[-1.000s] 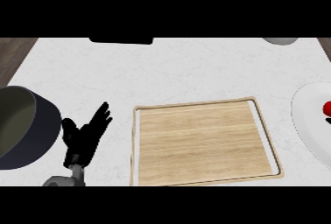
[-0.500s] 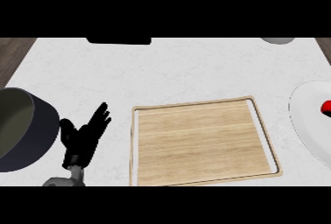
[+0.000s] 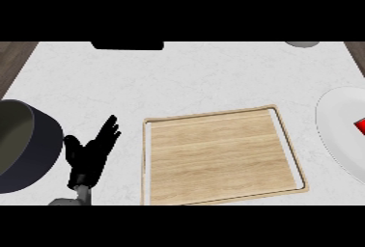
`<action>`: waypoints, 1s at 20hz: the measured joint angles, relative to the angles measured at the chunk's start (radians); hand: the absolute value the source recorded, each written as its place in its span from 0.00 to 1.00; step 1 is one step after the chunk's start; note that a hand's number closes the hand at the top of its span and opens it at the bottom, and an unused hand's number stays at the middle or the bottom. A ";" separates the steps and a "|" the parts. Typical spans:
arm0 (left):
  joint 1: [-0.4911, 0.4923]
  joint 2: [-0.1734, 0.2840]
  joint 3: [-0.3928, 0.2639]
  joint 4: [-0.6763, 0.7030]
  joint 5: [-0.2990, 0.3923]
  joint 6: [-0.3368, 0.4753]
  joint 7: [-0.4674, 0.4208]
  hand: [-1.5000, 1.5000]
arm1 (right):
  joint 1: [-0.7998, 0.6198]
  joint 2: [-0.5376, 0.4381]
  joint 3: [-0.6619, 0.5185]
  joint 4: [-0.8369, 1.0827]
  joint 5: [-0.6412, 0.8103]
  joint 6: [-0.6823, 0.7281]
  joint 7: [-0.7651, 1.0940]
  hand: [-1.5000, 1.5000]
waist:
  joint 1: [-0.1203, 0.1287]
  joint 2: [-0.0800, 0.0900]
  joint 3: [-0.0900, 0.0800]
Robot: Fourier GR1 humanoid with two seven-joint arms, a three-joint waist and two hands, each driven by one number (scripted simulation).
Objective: Pick the can from the tray and place it in the plate
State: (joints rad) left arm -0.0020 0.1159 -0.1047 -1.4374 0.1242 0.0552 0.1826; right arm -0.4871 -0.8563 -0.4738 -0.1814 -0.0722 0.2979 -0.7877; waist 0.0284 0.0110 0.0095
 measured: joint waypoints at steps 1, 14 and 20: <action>0.000 0.001 0.000 -0.004 0.002 -0.001 0.009 0.50 | 0.013 -0.013 -0.002 0.005 -0.003 0.033 -0.003 0.00 | -0.001 0.000 0.000; 0.025 0.001 0.012 -0.027 0.004 0.004 0.018 0.50 | 0.256 -0.084 0.049 -0.060 0.043 0.133 -0.073 0.00 | -0.022 -0.007 0.001; 0.022 -0.010 0.009 -0.021 -0.007 0.016 0.022 0.50 | 0.334 -0.098 0.071 -0.086 0.064 0.114 -0.111 0.00 | -0.028 -0.009 0.001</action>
State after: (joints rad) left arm 0.0201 0.1054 -0.0962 -1.4579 0.1172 0.0716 0.2044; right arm -0.1529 -0.9544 -0.4030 -0.2678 -0.0083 0.4122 -0.8990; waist 0.0006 0.0015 0.0101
